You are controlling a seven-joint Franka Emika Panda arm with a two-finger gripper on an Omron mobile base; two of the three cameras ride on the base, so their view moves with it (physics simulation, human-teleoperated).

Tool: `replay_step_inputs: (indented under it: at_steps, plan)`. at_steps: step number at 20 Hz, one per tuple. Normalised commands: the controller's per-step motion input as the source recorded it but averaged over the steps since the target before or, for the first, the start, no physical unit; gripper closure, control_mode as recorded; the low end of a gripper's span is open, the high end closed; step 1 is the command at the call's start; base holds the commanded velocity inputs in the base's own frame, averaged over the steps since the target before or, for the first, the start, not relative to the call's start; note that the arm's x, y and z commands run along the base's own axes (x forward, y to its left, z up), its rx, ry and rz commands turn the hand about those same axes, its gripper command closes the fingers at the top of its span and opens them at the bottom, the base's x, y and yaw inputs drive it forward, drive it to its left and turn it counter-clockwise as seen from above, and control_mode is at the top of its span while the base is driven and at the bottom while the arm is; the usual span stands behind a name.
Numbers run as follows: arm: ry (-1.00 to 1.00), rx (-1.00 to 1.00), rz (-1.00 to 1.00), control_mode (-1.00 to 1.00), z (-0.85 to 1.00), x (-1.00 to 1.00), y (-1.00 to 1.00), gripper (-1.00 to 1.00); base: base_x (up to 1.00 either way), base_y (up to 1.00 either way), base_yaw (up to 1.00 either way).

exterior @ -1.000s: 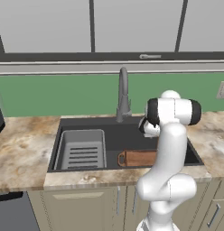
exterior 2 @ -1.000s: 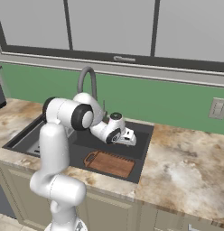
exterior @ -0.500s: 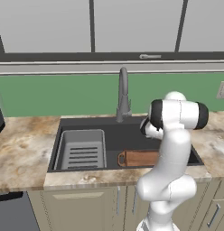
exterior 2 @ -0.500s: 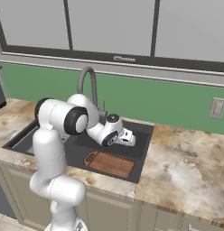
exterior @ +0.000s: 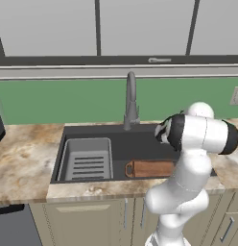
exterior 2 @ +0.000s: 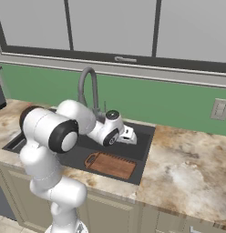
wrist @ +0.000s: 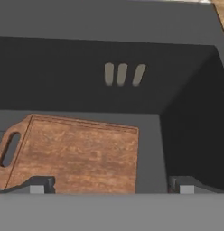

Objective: Move the cutting board and knife to the sink. Then move spray from the cabinet to the counter.

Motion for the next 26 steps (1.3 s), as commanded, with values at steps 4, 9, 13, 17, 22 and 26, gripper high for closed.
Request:
replay_step_inputs:
  at_steps: [4,9,13,17,22,26]
  plan:
    - [0.00,0.02,0.00,-1.00,0.63,-0.33,0.02,-1.00,0.00,0.00,0.00]
    - [0.00,0.00,0.00,-1.00,0.64,-0.39,0.03,-1.00,0.00,0.00,0.00]
    - [-0.01,0.00,0.00,-1.00,0.58,-0.48,0.00,-1.00,0.00,0.00,0.00]
    - [0.00,0.00,0.00,-1.00,0.56,-0.46,0.06,-1.00,0.00,0.00,0.00]
    - [0.00,0.00,0.00,-1.00,0.59,-0.44,0.07,-1.00,0.00,0.00,0.00]
    - [0.00,0.00,0.00,-1.00,0.56,-0.55,0.03,-1.00,0.00,0.00,0.00]
